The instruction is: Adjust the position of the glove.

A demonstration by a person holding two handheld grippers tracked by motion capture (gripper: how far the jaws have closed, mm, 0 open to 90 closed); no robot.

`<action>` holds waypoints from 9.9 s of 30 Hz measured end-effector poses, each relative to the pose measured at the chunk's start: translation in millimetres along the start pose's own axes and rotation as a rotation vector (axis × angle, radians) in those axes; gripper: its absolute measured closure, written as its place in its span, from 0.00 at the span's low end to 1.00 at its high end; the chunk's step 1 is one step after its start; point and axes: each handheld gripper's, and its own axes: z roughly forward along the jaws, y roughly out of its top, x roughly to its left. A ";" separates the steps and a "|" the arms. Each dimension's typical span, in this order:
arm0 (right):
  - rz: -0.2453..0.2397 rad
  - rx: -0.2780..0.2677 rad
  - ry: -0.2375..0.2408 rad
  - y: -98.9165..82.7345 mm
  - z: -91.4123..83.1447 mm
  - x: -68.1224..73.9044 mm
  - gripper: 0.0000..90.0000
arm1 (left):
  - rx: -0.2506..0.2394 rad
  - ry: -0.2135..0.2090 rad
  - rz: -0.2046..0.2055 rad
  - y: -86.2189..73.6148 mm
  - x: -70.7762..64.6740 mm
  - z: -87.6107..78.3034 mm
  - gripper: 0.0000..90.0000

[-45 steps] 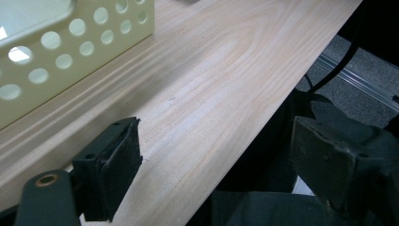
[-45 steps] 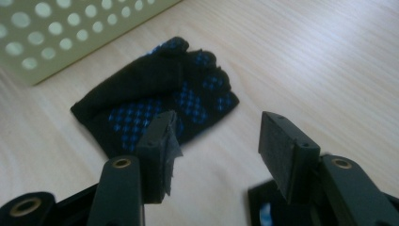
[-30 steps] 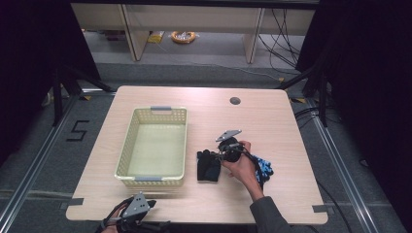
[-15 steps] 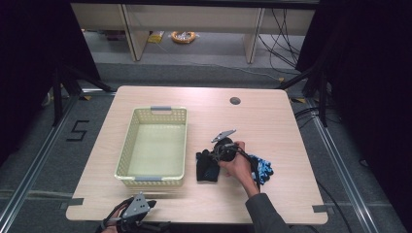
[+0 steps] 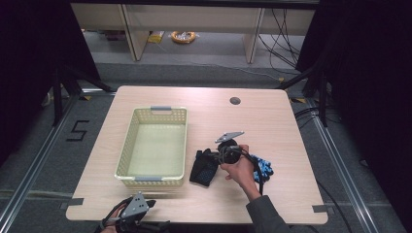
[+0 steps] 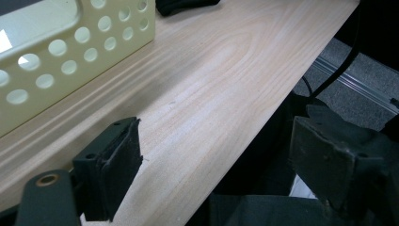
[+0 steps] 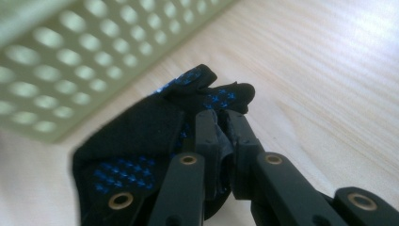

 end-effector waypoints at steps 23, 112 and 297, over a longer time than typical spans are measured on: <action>0.145 -0.230 0.139 -36.2 -81.4 57.6 0.95 | 0.007 0.006 0.011 0.3 1.2 -1.2 0.18; 0.367 0.001 -0.403 -94.4 -65.9 -61.4 0.63 | 0.007 0.000 0.013 -0.2 -0.1 2.0 0.18; 0.032 0.065 -0.002 -106.7 -55.6 35.6 0.82 | 0.072 -0.268 -0.294 60.2 -15.6 104.1 0.76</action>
